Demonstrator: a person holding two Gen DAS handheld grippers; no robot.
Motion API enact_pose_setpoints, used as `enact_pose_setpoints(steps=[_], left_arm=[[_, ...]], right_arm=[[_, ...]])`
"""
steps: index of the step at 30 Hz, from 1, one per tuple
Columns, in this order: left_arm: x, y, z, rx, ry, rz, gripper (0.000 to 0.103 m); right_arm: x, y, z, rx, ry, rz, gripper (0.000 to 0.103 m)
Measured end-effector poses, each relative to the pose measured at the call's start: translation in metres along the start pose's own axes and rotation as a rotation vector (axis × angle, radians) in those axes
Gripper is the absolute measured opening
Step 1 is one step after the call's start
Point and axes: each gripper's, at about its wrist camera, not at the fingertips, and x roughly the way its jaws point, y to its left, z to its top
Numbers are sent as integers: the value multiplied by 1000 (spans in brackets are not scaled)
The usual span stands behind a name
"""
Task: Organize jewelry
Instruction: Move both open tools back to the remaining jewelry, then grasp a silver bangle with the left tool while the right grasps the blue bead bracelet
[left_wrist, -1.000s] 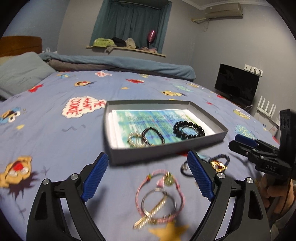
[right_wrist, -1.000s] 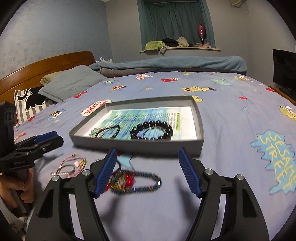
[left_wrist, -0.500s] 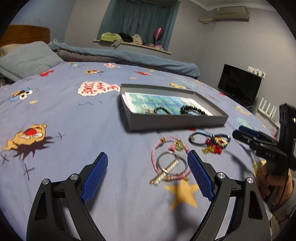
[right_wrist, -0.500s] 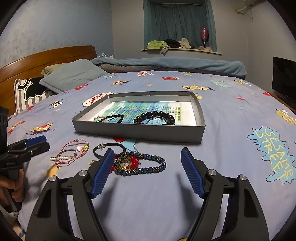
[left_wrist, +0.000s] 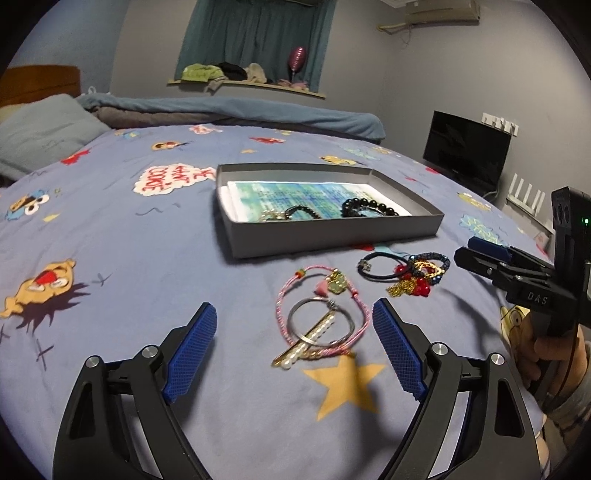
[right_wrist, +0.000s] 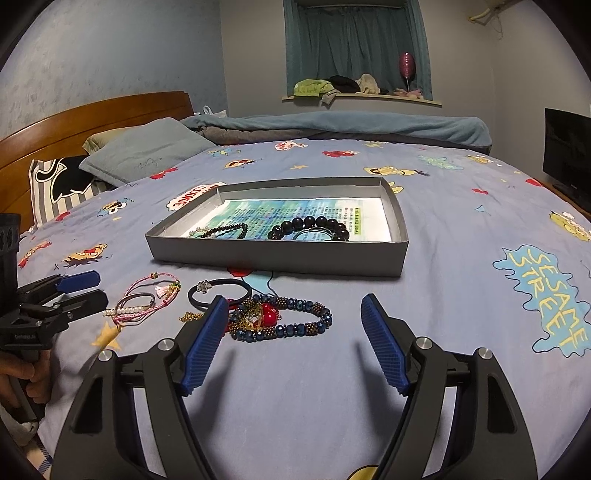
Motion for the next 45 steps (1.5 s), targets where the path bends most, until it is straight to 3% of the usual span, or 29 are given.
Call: enact_pose_setpoints(steps=[6,12,19,23,32,37,45], left_arm=[[3,-9,-4,24,22,-33,70],[11,-10,-5,17,56,-73,47],[25,-12,2,24,90,-57,46],[29,-13,2,35,112,-49,53],[35,-12,0,33,143,-33,48],[28,-12,-2,34,109,-34,48],[-4,0,-4,-28,-59,-80,48]], right_arm=[[0,-1,0,14,-4,9,74],[1,0,0,11,0,12,74],[2,-1,0,12,5,16,74],[2,-1,0,13,9,17,74],[2,0,0,12,11,19,74],[2,0,0,13,12,21,74],[13,7,-1,-8,77,5,74]])
